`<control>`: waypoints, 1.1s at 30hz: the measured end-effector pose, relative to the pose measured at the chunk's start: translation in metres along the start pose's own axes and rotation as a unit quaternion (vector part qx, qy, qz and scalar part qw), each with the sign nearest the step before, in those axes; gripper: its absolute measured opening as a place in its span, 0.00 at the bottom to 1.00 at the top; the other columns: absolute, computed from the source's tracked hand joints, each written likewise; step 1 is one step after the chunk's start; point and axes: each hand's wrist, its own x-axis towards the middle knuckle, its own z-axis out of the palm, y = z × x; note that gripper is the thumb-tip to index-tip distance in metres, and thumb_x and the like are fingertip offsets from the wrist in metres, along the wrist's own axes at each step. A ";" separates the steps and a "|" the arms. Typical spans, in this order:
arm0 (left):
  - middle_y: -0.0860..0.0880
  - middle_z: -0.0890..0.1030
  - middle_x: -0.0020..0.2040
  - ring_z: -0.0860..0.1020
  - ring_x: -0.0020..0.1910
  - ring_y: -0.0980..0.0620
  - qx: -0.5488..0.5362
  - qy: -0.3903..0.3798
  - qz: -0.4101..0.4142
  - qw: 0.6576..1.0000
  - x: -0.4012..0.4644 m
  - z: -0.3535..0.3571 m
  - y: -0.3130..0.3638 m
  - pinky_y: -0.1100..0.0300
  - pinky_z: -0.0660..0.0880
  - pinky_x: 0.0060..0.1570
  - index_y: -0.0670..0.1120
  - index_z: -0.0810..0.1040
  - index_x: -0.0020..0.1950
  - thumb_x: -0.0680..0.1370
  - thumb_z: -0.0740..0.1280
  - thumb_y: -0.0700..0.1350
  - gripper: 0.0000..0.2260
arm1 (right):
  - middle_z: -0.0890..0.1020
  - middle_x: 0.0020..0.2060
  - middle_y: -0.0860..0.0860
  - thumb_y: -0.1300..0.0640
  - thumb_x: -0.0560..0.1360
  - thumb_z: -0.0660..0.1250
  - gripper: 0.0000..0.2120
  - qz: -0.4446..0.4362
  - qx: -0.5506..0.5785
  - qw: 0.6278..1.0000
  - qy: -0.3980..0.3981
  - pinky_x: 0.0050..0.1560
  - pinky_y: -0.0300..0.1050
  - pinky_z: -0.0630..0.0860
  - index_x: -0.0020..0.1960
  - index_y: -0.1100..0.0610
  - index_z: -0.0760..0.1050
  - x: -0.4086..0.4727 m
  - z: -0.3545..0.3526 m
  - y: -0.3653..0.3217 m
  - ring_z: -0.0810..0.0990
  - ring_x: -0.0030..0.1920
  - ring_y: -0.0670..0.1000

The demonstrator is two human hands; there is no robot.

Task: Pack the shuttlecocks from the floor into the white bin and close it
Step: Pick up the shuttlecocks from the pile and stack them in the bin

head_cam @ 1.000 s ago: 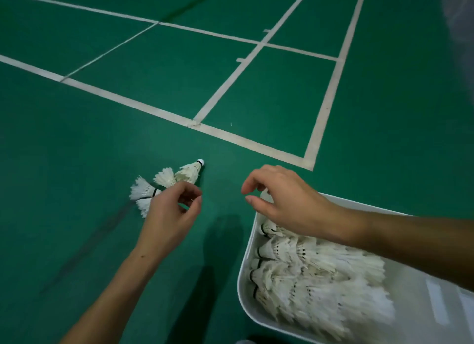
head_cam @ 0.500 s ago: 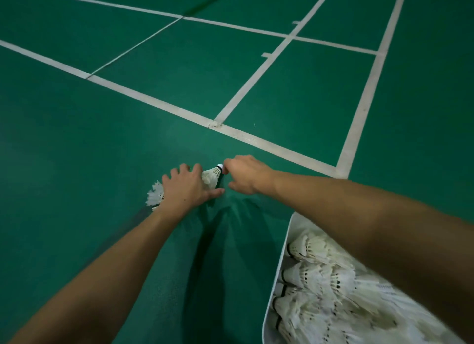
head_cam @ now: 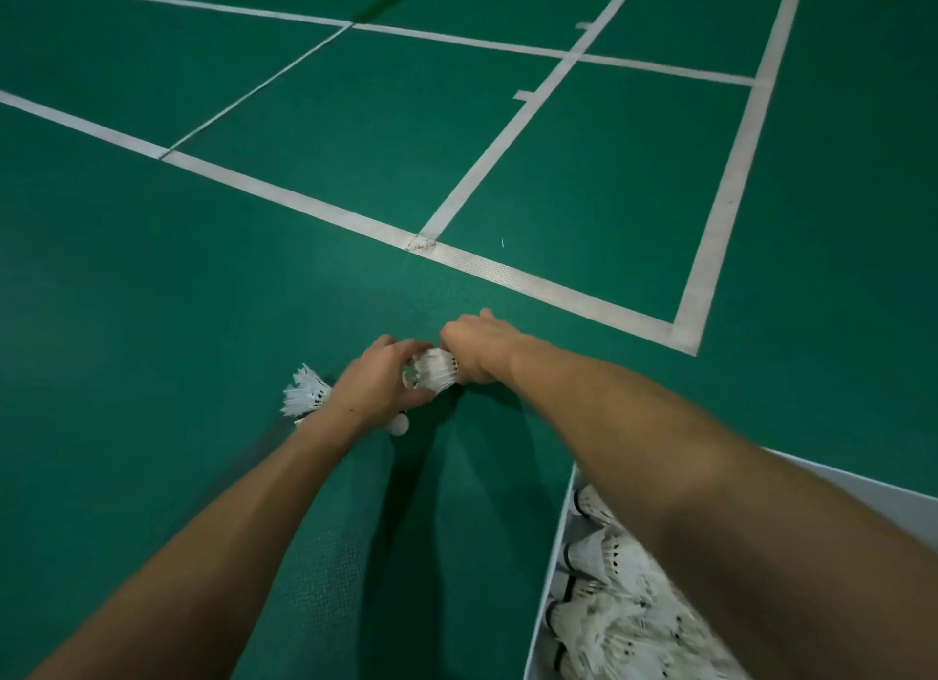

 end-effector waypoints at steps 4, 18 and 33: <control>0.50 0.79 0.59 0.79 0.54 0.49 -0.035 0.064 0.011 0.997 -0.024 -0.010 0.011 0.49 0.79 0.55 0.52 0.76 0.73 0.73 0.78 0.58 0.30 | 0.82 0.50 0.53 0.53 0.72 0.77 0.13 0.000 -0.011 1.000 0.029 0.44 0.49 0.76 0.55 0.52 0.81 -0.040 -0.028 0.025 0.80 0.49 0.57; 0.54 0.85 0.46 0.79 0.29 0.52 -0.245 0.127 0.163 0.947 -0.161 -0.091 0.160 0.56 0.77 0.29 0.56 0.79 0.57 0.75 0.77 0.57 0.14 | 0.81 0.49 0.53 0.50 0.74 0.75 0.26 0.067 0.123 0.971 0.192 0.49 0.52 0.79 0.67 0.49 0.66 -0.310 -0.100 0.055 0.79 0.41 0.50; 0.59 0.83 0.56 0.79 0.43 0.61 -0.227 0.039 0.205 0.951 -0.218 -0.052 0.192 0.57 0.77 0.44 0.61 0.82 0.63 0.71 0.77 0.64 0.22 | 0.78 0.59 0.51 0.44 0.82 0.66 0.12 0.226 0.286 0.880 0.304 0.67 0.54 0.74 0.42 0.45 0.81 -0.439 0.033 0.056 0.75 0.64 0.49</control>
